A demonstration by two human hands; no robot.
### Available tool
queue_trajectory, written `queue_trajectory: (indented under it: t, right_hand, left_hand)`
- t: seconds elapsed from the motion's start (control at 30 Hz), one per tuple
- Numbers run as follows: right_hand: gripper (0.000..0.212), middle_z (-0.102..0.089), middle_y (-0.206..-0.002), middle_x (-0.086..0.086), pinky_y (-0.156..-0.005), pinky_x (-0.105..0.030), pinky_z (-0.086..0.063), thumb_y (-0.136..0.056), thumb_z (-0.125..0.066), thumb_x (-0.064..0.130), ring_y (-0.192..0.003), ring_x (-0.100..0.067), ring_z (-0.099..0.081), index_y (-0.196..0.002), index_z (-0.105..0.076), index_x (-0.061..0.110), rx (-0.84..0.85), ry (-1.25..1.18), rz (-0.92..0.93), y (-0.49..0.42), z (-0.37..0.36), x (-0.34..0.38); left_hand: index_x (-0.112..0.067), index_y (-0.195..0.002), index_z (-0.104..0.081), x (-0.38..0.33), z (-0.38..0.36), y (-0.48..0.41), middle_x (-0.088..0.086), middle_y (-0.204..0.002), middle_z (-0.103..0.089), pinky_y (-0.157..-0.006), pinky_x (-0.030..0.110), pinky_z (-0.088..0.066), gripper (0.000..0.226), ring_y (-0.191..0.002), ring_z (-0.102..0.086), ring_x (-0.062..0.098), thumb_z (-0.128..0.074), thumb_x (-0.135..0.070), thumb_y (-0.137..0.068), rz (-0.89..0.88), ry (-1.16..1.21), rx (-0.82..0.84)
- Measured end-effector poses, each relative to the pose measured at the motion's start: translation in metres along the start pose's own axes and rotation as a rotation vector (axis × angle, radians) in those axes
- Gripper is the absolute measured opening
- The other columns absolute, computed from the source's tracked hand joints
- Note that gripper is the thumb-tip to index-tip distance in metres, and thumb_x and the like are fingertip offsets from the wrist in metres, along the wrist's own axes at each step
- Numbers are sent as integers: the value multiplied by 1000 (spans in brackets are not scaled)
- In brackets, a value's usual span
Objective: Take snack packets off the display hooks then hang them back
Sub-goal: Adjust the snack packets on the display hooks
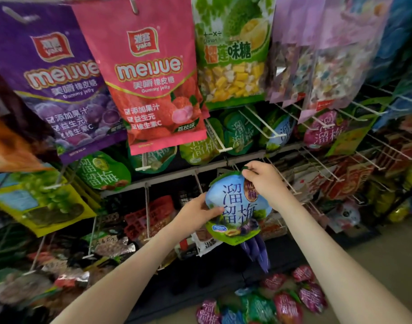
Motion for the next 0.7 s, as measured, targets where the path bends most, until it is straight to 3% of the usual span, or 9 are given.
queue_trajectory:
  t: [0.17, 0.3, 0.43, 0.6, 0.7]
  right_hand:
    - [23, -61, -75, -4, -60, -28, -37, -94, -52, 18, -73, -16, -56, -71, -55, 20, 35, 14, -15, -3, -9, -21]
    - [9, -62, -83, 0, -77, -33, -44, -92, -54, 17, -82, -15, -58, -88, -62, 15, 37, -18, -104, -3, -19, -69]
    - [11, -65, -90, -6, -80, -33, -44, -91, -56, 11, -87, -20, -59, -96, -66, 9, -24, -125, -199, 6, -31, -137]
    - [31, -53, -52, 12, -54, -18, -36, -89, -53, -1, -51, 2, -47, -68, -55, 21, -121, -241, -391, 52, -48, -271]
    - [31, -51, -62, 6, -55, -14, -36, -88, -49, -7, -51, 5, -45, -71, -54, 18, -217, -284, -530, 88, -57, -357]
  left_hand:
    - [-33, -107, -64, 18, -6, -3, -16, -104, -68, -83, 20, -47, 16, -98, -63, 5, -57, -29, -93, 29, -39, 41]
    - [-20, -124, -59, 43, -26, -16, -4, -117, -66, -83, 11, -44, 31, -108, -60, 11, -56, -21, -94, 69, -115, 140]
    - [-12, -116, -63, 74, -55, -37, -1, -115, -64, -91, 20, -41, 24, -108, -57, 13, -54, -17, -94, 56, -209, 171]
    - [-13, -118, -58, 145, -140, -62, 9, -104, -68, -85, 30, -44, 30, -101, -63, 24, -59, -24, -91, 97, -334, 287]
    - [-14, -127, -50, 201, -213, -68, 8, -117, -65, -87, 26, -42, 42, -109, -60, 22, -61, -24, -89, 150, -412, 447]
Point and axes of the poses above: each hand's wrist, its own y-axis away from the middle knuckle, its own z-axis out of the back of the hand, x = y × z, the point moved 5 cm from there along -y, towards the middle knuckle
